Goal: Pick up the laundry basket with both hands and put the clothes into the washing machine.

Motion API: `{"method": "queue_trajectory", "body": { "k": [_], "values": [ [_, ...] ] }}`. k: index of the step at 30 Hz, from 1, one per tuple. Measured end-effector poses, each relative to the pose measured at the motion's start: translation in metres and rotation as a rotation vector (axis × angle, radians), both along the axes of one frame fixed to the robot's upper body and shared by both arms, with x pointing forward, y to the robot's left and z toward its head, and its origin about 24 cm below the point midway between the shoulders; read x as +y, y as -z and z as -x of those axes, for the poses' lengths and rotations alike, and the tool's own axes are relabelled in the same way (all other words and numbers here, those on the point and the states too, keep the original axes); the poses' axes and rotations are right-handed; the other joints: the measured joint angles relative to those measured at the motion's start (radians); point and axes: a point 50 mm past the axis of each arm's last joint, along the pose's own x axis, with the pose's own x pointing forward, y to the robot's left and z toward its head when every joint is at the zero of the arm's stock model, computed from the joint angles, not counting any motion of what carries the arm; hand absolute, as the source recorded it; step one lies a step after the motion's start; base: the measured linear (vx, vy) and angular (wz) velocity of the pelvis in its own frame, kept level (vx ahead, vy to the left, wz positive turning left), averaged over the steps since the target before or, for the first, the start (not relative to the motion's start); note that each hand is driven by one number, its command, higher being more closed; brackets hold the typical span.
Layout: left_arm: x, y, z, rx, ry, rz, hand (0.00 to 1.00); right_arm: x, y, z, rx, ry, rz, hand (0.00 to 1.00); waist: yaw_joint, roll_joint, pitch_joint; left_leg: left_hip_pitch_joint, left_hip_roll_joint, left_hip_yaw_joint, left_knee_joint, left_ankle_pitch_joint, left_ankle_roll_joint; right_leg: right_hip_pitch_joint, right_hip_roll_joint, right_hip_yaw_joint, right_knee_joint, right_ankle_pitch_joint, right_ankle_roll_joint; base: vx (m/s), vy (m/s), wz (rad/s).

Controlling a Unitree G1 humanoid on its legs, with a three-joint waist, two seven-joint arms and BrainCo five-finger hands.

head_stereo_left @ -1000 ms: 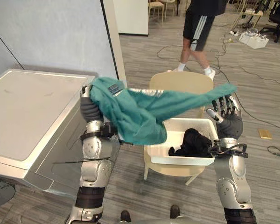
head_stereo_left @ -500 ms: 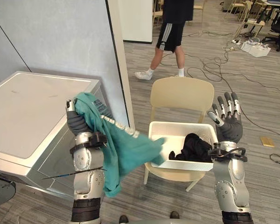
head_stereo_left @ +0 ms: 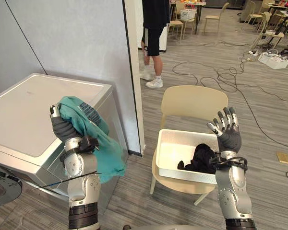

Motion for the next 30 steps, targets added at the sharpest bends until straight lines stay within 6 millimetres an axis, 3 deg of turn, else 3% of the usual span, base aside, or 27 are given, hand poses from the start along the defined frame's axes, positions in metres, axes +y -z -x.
{"method": "queue_trajectory", "body": {
  "k": [6,8,9,10,11,12,13,14,15,16,17,18,19,20,21,23,24,25,26,27,28,30],
  "values": [
    [0.009,-0.011,0.008,-0.06,-0.072,0.011,1.0,-0.01,0.007,-0.002,0.051,0.074,0.003,0.0,0.003,0.002,0.024,-0.051,0.004,-0.045,0.071,-0.017,0.004,-0.009,-0.004,-0.038,0.046,-0.022,-0.011,-0.02,-0.001,0.18],
    [0.01,-0.011,0.009,-0.067,-0.084,0.019,1.0,-0.016,0.002,-0.008,0.045,0.111,0.033,0.0,0.001,0.018,0.034,-0.14,0.03,-0.085,0.153,-0.03,0.008,-0.066,0.013,-0.037,0.107,-0.041,-0.044,-0.1,-0.044,0.42],
    [0.015,-0.012,0.011,-0.072,-0.106,0.019,1.0,-0.021,-0.003,-0.013,0.027,0.133,0.043,0.0,0.008,0.011,0.04,-0.149,0.038,-0.079,0.144,-0.032,0.009,-0.086,0.015,-0.045,0.105,-0.034,-0.058,-0.09,-0.043,0.29],
    [0.016,-0.012,0.011,-0.074,-0.115,0.022,1.0,-0.023,-0.008,-0.018,0.011,0.148,0.035,0.0,0.011,0.004,0.065,-0.199,0.073,-0.046,0.307,-0.098,0.048,-0.084,0.01,-0.06,0.109,-0.023,-0.07,-0.1,-0.035,0.04],
    [0.018,-0.008,0.014,-0.059,-0.124,0.03,1.0,-0.028,-0.009,-0.02,0.009,0.165,0.043,0.0,0.021,0.006,0.093,-0.249,0.116,-0.014,0.596,-0.207,0.092,-0.062,0.011,-0.058,0.12,-0.023,-0.071,-0.1,-0.014,-0.18],
    [0.016,-0.001,0.017,-0.031,-0.118,0.029,1.0,-0.034,-0.005,-0.014,0.03,0.187,0.059,0.0,0.025,0.012,0.091,-0.238,0.139,-0.014,0.77,-0.239,0.086,-0.037,0.013,-0.045,0.121,-0.023,-0.071,-0.11,-0.002,-0.21],
    [0.016,0.001,0.018,-0.025,-0.117,0.029,1.0,-0.035,-0.004,-0.013,0.035,0.191,0.065,0.0,0.024,0.015,0.09,-0.232,0.143,-0.017,0.8,-0.235,0.085,-0.033,0.014,-0.042,0.121,-0.025,-0.069,-0.11,0.057,-0.17],
    [0.016,0.005,0.021,-0.009,-0.12,0.035,1.0,-0.039,-0.003,-0.008,0.046,0.206,0.095,0.0,0.021,0.048,0.074,-0.227,0.146,-0.041,0.815,-0.231,0.041,-0.038,0.027,-0.037,0.134,-0.03,-0.062,-0.09,0.071,0.12],
    [0.017,0.004,0.021,-0.013,-0.124,0.031,1.0,-0.044,-0.001,-0.003,0.056,0.233,0.099,0.0,-0.002,0.039,0.063,-0.222,0.112,-0.075,0.742,-0.254,0.006,-0.059,0.017,-0.031,0.125,-0.036,-0.056,-0.12,0.112,0.17],
    [0.017,0.004,0.022,-0.015,-0.126,0.027,1.0,-0.044,0.002,-0.002,0.066,0.238,0.088,0.0,-0.005,0.016,0.054,-0.19,0.087,-0.093,0.674,-0.27,0.0,-0.083,-0.007,-0.029,0.117,-0.029,-0.056,-0.16,0.135,0.13],
    [0.015,0.001,0.022,-0.032,-0.122,0.035,1.0,-0.048,0.004,0.001,0.073,0.265,0.078,0.0,-0.001,0.016,0.053,-0.171,0.084,-0.088,0.691,-0.321,-0.003,-0.117,-0.014,-0.032,0.115,0.011,-0.06,-0.19,0.163,-0.07],
    [0.012,0.001,0.023,-0.044,-0.122,0.051,1.0,-0.051,0.006,0.003,0.089,0.277,0.078,0.0,-0.002,0.045,0.056,-0.128,0.11,-0.081,0.647,-0.386,-0.036,-0.129,0.008,-0.039,0.105,0.043,-0.054,-0.18,0.162,-0.03],
    [0.01,0.0,0.022,-0.048,-0.112,0.056,1.0,-0.052,0.007,0.004,0.099,0.284,0.084,0.0,-0.008,0.058,0.058,-0.11,0.111,-0.073,0.594,-0.421,-0.041,-0.14,0.013,-0.045,0.105,0.054,-0.051,-0.19,0.223,-0.02],
    [0.007,-0.001,0.019,-0.052,-0.091,0.046,1.0,-0.051,0.015,0.005,0.136,0.291,0.077,0.0,-0.007,0.038,0.067,-0.089,0.097,-0.04,0.535,-0.452,-0.04,-0.164,-0.008,-0.034,0.109,0.076,-0.042,-0.24,0.242,-0.07],
    [0.004,-0.001,0.018,-0.049,-0.074,0.045,1.0,-0.048,0.023,0.008,0.174,0.295,0.06,0.0,-0.003,-0.001,0.07,-0.095,0.05,-0.021,0.506,-0.428,-0.028,-0.183,-0.051,-0.015,0.11,0.089,-0.036,-0.27,0.228,-0.12],
    [0.003,0.0,0.018,-0.047,-0.071,0.048,1.0,-0.044,0.029,0.013,0.199,0.291,0.068,0.0,-0.003,-0.029,0.071,-0.095,-0.005,-0.008,0.492,-0.421,-0.003,-0.198,-0.098,-0.009,0.125,0.078,-0.025,-0.23,0.154,-0.02],
    [0.003,0.0,0.018,-0.046,-0.07,0.047,1.0,-0.043,0.03,0.014,0.206,0.289,0.077,0.0,-0.001,-0.03,0.072,-0.095,-0.016,0.0,0.493,-0.421,0.007,-0.207,-0.113,-0.007,0.139,0.07,-0.029,-0.21,0.171,-0.09],
    [0.004,0.0,0.018,-0.046,-0.073,0.045,1.0,-0.041,0.031,0.013,0.212,0.278,0.084,0.0,0.0,-0.028,0.08,-0.095,-0.034,0.016,0.501,-0.41,0.039,-0.222,-0.137,-0.011,0.177,0.016,-0.041,-0.22,0.216,-0.11],
    [0.004,0.001,0.018,-0.044,-0.072,0.047,1.0,-0.039,0.032,0.013,0.218,0.27,0.085,0.0,0.0,-0.016,0.09,-0.099,-0.041,0.03,0.507,-0.382,0.081,-0.243,-0.154,-0.02,0.231,-0.087,-0.061,-0.21,0.21,-0.07],
    [0.003,0.001,0.018,-0.044,-0.072,0.049,1.0,-0.037,0.032,0.012,0.22,0.262,0.086,0.0,0.001,-0.007,0.092,-0.102,-0.036,0.04,0.503,-0.372,0.097,-0.262,-0.164,-0.028,0.279,-0.125,-0.075,-0.19,0.171,-0.03],
    [0.004,0.001,0.018,-0.045,-0.073,0.045,1.0,-0.033,0.032,0.011,0.221,0.246,0.086,0.0,0.001,-0.007,0.1,-0.102,-0.036,0.059,0.492,-0.362,0.105,-0.313,-0.188,-0.04,0.459,-0.147,-0.092,-0.12,0.078,-0.08],
    [0.005,0.006,0.021,-0.021,-0.079,0.045,1.0,-0.017,0.036,0.01,0.237,0.178,0.081,0.0,0.017,-0.029,0.105,-0.086,-0.038,0.07,0.48,-0.345,0.106,-0.295,-0.181,-0.039,0.805,-0.19,-0.082,-0.1,0.009,-0.14]
  ]
}}
